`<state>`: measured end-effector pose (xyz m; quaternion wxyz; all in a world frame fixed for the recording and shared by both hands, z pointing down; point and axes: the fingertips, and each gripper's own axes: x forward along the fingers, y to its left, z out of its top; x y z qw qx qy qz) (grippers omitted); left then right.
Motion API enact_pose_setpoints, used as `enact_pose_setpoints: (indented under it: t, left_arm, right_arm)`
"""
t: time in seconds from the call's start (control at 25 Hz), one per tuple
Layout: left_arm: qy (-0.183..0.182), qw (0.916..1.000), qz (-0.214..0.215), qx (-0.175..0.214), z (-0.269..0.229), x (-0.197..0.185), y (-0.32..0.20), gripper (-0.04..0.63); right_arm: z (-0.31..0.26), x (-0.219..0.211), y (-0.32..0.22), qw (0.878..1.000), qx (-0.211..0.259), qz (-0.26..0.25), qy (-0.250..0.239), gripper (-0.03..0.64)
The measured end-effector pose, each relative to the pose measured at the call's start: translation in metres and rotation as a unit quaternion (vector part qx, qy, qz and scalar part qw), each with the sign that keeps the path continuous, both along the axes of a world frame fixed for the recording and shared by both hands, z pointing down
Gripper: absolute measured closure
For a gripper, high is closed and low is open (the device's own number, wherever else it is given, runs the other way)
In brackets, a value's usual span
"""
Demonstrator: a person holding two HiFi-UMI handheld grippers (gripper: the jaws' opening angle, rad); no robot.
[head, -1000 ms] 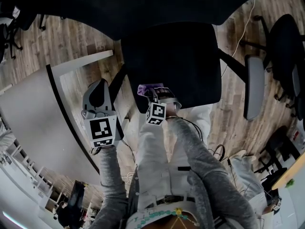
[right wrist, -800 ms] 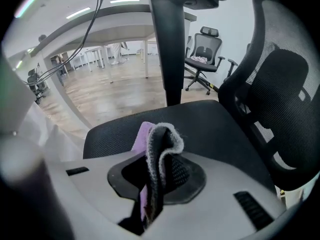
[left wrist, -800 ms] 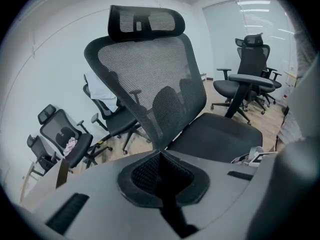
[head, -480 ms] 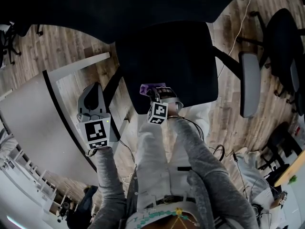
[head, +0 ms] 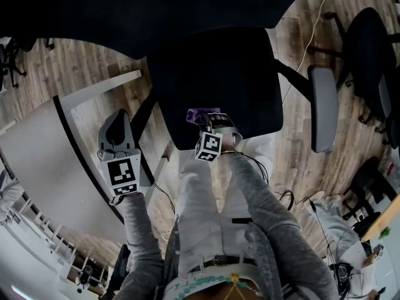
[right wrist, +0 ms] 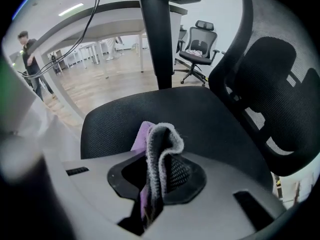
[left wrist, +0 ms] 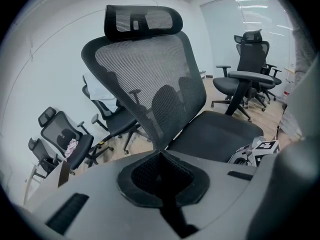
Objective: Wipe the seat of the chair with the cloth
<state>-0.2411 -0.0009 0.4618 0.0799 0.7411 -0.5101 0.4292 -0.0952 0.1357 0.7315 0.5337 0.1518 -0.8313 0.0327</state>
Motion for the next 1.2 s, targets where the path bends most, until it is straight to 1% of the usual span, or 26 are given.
enact_pose_setpoints:
  t: [0.4, 0.56, 0.88, 1.2]
  left_arm:
    - [-0.009, 0.9999, 0.004, -0.005, 0.003, 0.001, -0.002, 0.597]
    - [-0.016, 0.9998, 0.006, -0.007, 0.004, 0.001, -0.003, 0.597]
    - [-0.013, 0.9998, 0.007, -0.011, 0.005, 0.002, -0.001, 0.597]
    - [-0.025, 0.9996, 0.009, -0.014, 0.008, 0.004, -0.003, 0.597]
  right_arm:
    - [0.004, 0.016, -0.001, 1.0, 0.001, 0.002, 0.011, 0.566]
    - [0.004, 0.026, -0.005, 1.0, 0.009, 0.002, 0.018, 0.566]
    - [0.005, 0.046, -0.006, 1.0, 0.006, 0.001, 0.028, 0.566]
    - [0.009, 0.063, -0.007, 0.999, -0.001, 0.004, 0.037, 0.566]
